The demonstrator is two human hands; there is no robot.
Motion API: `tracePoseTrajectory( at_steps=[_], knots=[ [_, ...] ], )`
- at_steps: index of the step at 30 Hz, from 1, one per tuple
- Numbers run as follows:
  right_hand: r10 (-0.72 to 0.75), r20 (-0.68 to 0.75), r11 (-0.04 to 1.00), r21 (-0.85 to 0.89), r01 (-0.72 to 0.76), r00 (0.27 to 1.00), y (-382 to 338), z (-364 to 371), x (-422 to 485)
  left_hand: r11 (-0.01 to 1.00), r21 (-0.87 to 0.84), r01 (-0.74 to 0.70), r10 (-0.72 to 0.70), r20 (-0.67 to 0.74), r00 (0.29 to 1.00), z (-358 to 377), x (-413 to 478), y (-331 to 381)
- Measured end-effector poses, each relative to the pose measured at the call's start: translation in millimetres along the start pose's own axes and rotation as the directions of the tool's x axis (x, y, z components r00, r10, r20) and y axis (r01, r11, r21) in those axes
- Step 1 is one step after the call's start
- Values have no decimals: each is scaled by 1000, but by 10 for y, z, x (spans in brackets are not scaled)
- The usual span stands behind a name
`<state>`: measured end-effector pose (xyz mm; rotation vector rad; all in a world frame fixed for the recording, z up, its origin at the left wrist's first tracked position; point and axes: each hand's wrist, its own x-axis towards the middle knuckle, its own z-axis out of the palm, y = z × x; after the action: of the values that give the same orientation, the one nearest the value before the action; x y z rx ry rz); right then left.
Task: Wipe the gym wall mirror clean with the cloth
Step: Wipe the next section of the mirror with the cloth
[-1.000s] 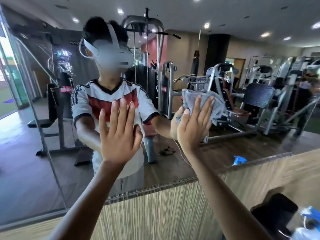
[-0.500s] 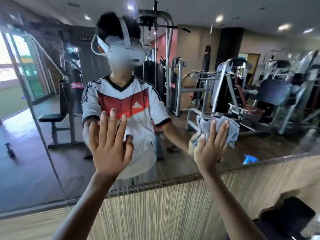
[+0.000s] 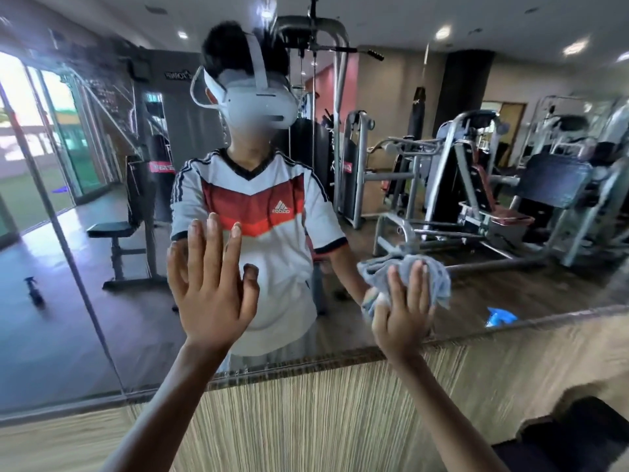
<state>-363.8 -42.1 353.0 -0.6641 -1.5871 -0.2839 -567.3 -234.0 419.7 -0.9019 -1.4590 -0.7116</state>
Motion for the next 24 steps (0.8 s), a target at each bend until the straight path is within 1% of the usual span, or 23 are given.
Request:
tracePoseTrajectory(
  at_steps=[1,2,3,4,5,6,7,8,9,10,11,12,13,14,15,16,17,18,19,20,21,24],
  knots=[
    [281,-72,957,93,-274,957,-50,9,210,1000,-7,18,-18,-1,1000,15,-17,46],
    [474,-108,872,193,-449,874,-172,24,450,999,-19,34,-34,2,999,27,-55,102],
    [552,-121,820,258,-511,825,-353,29,663,999,-31,42,-42,6,999,33,-111,164],
    [526,-131,837,259,-483,841,-557,39,814,998,-43,43,-43,8,999,40,-168,213],
    [429,-134,893,214,-396,893,-740,52,882,998,-52,38,-37,12,999,48,-217,251],
    [302,-119,946,162,-281,946,-899,59,862,998,-58,31,-30,18,999,49,-245,264],
    [162,-82,980,132,-150,983,-1019,58,769,998,-65,26,-24,21,999,50,-256,263],
    [5,-34,994,110,-1,999,-1078,58,609,997,-77,25,-24,24,999,47,-260,250],
    [-180,24,981,83,177,983,-1054,56,425,996,-89,23,-20,27,999,34,-247,237],
    [-351,92,936,54,348,932,-930,43,228,994,-109,18,-14,39,999,13,-245,226],
    [-481,143,876,26,482,865,-752,21,79,992,-122,10,-4,47,999,-11,-234,212],
    [-549,180,830,8,557,816,-550,-15,-22,992,-129,5,2,55,999,-44,-226,193],
    [-558,190,823,-2,568,808,-378,-46,-51,992,-128,2,6,63,998,-76,-200,159],
    [-515,177,851,-10,525,839,-251,-72,-13,992,-127,3,6,72,997,-106,-152,116],
    [-429,143,900,-23,436,892,-184,-88,94,992,-127,5,4,75,997,-128,-70,71],
    [-312,93,948,-40,317,945,-189,-86,276,992,-123,1,7,67,998,-135,59,25],
    [-197,42,979,-51,199,980,-263,-85,509,993,-119,-9,16,59,998,-137,208,-9],
    [-117,1,992,-50,117,993,-404,-89,765,993,-116,-21,27,49,998,-143,366,-28],
    [-86,-23,995,-43,85,996,-578,-79,1004,993,-110,-40,44,35,998,-144,537,-41],
    [-94,-29,995,-40,93,995,-753,-72,1185,993,-101,-56,59,28,998,-149,680,-47],
    [-133,-33,990,-42,131,991,-925,-59,1334,994,-91,-67,69,21,997,-150,818,-64],
    [-324,-19,945,-49,323,946,-1202,-36,1378,995,-44,-94,94,-3,996,-148,1043,-189]
  ],
)
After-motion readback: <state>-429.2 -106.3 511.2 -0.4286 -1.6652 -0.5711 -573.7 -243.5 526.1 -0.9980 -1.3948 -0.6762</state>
